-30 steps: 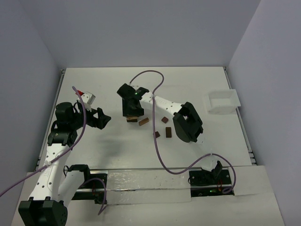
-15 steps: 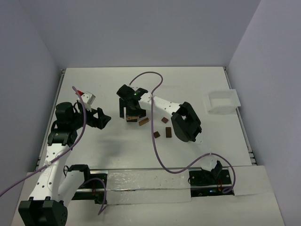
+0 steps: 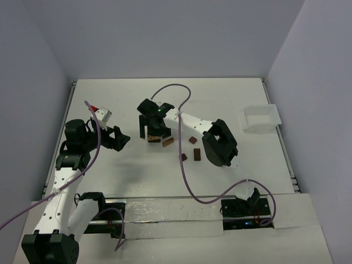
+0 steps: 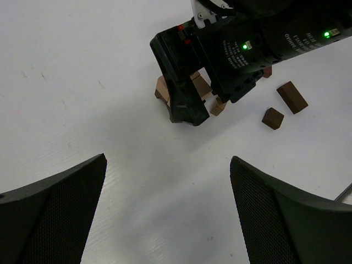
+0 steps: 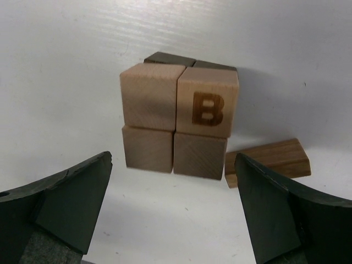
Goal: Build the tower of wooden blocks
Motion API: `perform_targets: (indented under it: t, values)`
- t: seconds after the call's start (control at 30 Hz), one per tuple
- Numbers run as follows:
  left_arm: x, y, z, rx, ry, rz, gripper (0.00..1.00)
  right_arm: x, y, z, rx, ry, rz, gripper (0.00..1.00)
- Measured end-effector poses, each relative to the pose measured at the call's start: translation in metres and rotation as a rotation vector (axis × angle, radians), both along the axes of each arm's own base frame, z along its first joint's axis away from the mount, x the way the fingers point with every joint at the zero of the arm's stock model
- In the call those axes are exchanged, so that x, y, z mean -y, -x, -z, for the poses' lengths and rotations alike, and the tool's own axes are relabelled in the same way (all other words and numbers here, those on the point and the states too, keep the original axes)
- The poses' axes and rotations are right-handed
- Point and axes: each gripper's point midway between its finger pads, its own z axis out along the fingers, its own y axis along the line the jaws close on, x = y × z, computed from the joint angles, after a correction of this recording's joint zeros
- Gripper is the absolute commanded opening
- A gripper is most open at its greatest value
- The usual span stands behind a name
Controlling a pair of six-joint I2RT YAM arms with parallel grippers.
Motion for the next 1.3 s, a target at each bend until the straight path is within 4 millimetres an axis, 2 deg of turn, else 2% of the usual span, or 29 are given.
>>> perform_targets:
  t: [0.1, 0.27, 0.43, 0.53, 0.57, 0.67, 0.77, 0.87, 0.93, 1.1, 1.3]
  values:
    - [0.003, 0.002, -0.001, -0.001, 0.009, 0.016, 0.99, 0.008, 0.01, -0.011, 0.002, -0.002, -0.025, 1.0]
    - [0.007, 0.004, -0.002, -0.004, 0.024, 0.04, 0.99, 0.014, 0.028, -0.039, 0.03, -0.037, -0.082, 1.0]
    - [0.011, 0.007, -0.003, -0.006, 0.039, 0.065, 0.98, 0.017, 0.054, -0.06, 0.048, -0.076, -0.182, 1.0]
    - [0.012, 0.007, -0.002, -0.014, 0.044, 0.067, 0.89, 0.024, 0.067, -0.07, 0.074, -0.098, -0.245, 0.97]
    - [0.012, 0.007, 0.0, -0.028, 0.045, 0.068, 0.83, 0.03, 0.07, -0.075, 0.085, -0.104, -0.256, 0.96]
    - [0.013, 0.003, 0.011, -0.086, 0.052, 0.069, 0.73, 0.053, 0.064, -0.089, 0.132, -0.125, -0.236, 0.89]
    - [0.013, 0.001, 0.027, -0.168, 0.06, 0.052, 0.64, 0.083, 0.034, -0.098, 0.197, -0.128, -0.133, 0.83]
    - [0.013, -0.002, 0.039, -0.224, 0.046, 0.022, 0.59, 0.115, 0.001, -0.088, 0.242, -0.081, -0.018, 0.79]
    - [0.011, -0.006, 0.044, -0.25, 0.028, 0.0, 0.57, 0.127, -0.012, -0.077, 0.249, -0.043, 0.025, 0.79]
    - [0.006, -0.02, 0.055, -0.298, -0.017, -0.065, 0.54, 0.123, -0.025, -0.049, 0.247, 0.006, 0.033, 0.78]
    - [0.005, -0.026, 0.082, -0.395, -0.06, -0.103, 0.51, 0.119, -0.026, -0.016, 0.195, 0.035, 0.04, 0.77]
